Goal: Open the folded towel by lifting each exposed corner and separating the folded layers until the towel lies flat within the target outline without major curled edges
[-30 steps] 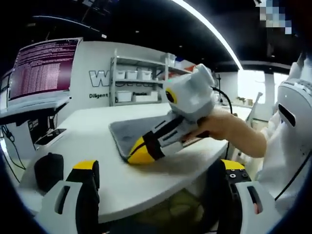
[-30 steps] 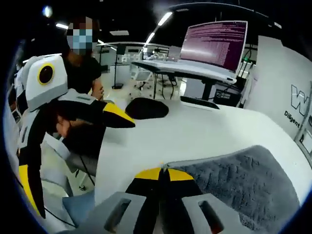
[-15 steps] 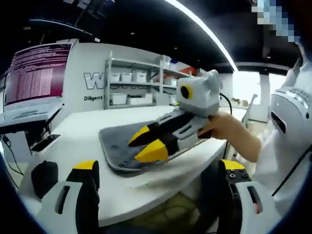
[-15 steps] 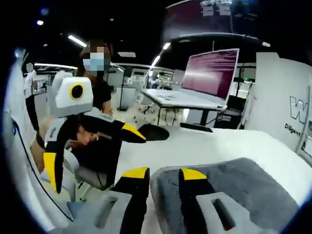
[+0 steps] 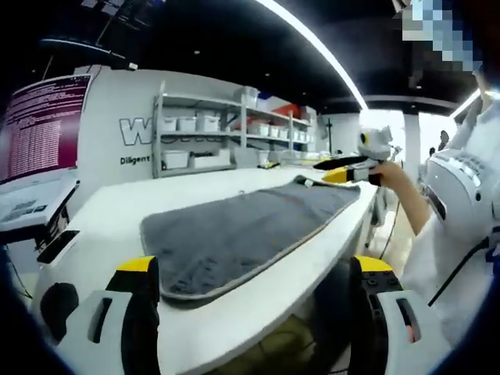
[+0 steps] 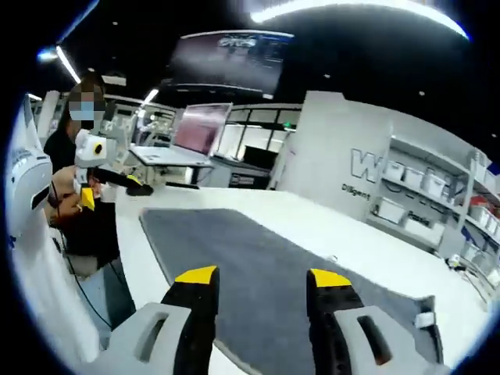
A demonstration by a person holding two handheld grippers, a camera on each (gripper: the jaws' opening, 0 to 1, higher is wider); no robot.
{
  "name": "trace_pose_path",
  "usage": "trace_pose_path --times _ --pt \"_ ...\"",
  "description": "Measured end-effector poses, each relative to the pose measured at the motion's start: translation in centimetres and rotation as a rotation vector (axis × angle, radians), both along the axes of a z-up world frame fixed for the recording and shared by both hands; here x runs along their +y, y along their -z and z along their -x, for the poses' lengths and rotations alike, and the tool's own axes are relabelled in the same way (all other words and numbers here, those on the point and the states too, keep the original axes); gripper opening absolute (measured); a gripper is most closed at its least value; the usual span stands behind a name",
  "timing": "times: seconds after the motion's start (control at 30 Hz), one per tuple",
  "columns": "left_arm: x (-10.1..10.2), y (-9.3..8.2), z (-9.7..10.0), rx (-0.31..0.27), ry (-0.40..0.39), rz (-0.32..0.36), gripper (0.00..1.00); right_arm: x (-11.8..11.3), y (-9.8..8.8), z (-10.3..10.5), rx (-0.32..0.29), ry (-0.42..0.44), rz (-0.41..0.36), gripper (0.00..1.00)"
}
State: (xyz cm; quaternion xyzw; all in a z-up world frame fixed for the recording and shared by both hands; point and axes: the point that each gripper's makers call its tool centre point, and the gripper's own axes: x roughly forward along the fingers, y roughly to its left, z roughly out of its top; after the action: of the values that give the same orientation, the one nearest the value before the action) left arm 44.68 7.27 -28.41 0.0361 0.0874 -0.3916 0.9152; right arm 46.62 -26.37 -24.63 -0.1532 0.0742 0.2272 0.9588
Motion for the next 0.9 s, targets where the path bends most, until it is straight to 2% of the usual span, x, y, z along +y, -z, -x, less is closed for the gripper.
trace_pose_path --times 0.1,0.17,0.23,0.33,0.5,0.6,0.67,0.77,0.83,0.9 --pt "-0.8 -0.2 -0.6 -0.004 0.009 -0.006 0.99 -5.0 0.7 1.8 0.016 0.117 -0.014 0.46" --pt "-1.6 -0.2 -1.0 -0.003 0.023 -0.013 0.99 -7.5 1.3 2.9 0.023 0.177 -0.042 0.47" --pt "-2.6 -0.1 -1.2 0.002 0.051 -0.023 0.99 -9.2 2.0 3.8 0.039 0.212 -0.081 0.47" --pt "-3.8 -0.3 -1.6 0.007 0.080 -0.025 0.99 -10.9 3.0 5.0 0.062 0.240 -0.084 0.50" --pt "-5.5 -1.2 -2.0 -0.011 0.121 -0.017 0.99 -13.2 3.4 6.7 0.082 0.274 -0.082 0.56" --pt "-6.2 -1.4 -2.1 -0.002 0.140 -0.012 0.99 -13.8 3.5 7.2 0.087 0.270 -0.097 0.62" --pt "-6.4 -1.3 -2.0 0.004 0.144 -0.022 0.99 -13.9 3.9 7.3 0.102 0.268 -0.083 0.65" --pt "-6.6 -0.9 -1.9 0.024 0.150 -0.040 0.99 -14.1 4.9 7.2 0.151 0.260 -0.034 0.76" --pt "-6.6 -0.8 -2.0 0.027 0.143 -0.043 0.99 -14.3 5.1 6.8 0.169 0.256 -0.032 0.84" --pt "-6.5 -0.9 -2.0 0.026 0.136 -0.040 0.99 -14.2 5.3 6.5 0.179 0.241 -0.045 0.86"
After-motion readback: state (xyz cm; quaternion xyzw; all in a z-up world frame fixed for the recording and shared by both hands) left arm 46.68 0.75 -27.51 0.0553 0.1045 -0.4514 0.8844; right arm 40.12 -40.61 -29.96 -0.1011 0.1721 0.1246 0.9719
